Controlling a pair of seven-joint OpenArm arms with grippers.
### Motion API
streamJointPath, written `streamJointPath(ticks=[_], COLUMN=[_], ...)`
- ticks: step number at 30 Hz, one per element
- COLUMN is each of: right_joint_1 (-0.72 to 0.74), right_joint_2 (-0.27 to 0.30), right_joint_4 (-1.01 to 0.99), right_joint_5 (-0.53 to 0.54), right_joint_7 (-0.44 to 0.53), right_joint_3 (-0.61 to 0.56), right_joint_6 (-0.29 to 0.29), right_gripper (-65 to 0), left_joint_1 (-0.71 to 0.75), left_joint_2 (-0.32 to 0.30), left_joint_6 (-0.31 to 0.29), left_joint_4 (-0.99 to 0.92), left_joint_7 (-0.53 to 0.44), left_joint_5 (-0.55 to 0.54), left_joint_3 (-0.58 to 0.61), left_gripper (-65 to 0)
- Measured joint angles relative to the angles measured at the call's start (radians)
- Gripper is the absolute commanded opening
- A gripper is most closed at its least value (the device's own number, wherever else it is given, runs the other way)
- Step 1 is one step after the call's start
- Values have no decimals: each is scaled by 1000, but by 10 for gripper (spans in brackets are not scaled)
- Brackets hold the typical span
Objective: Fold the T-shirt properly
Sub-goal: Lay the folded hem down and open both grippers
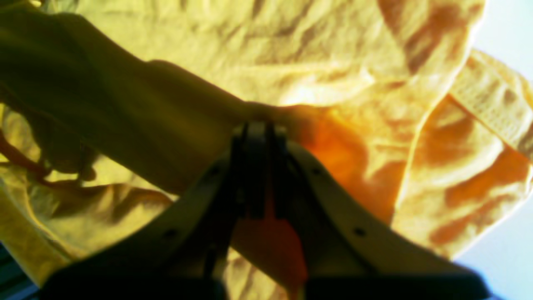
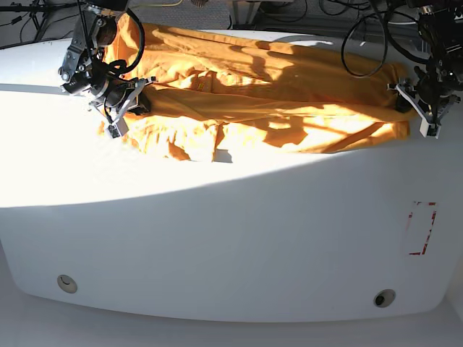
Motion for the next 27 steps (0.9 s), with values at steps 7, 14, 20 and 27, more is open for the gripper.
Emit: streamJointPath(ticks=[7, 14, 20, 27], right_joint_1=[78, 191, 226, 250], right_joint_2=[63, 122, 126, 126], right_joint_4=[-175, -303, -290, -131], right_joint_5=[51, 27, 11, -88], right_joint_7=[130, 150, 111, -49], right_joint_3=[0, -2, -1, 2], right_joint_6=[23, 24, 20, -11], right_gripper=[-610, -607, -469, -168], left_joint_1=[-92, -206, -269, -285], left_joint_2=[-18, -18, -12, -7], left_joint_6=[5, 3, 1, 1], left_joint_4=[-94, -179, -212, -172], left_joint_7=[8, -7, -2, 61], left_joint_5=[7, -3, 1, 2], left_joint_3=[56, 146, 183, 183], left_gripper=[-371, -371, -371, -371])
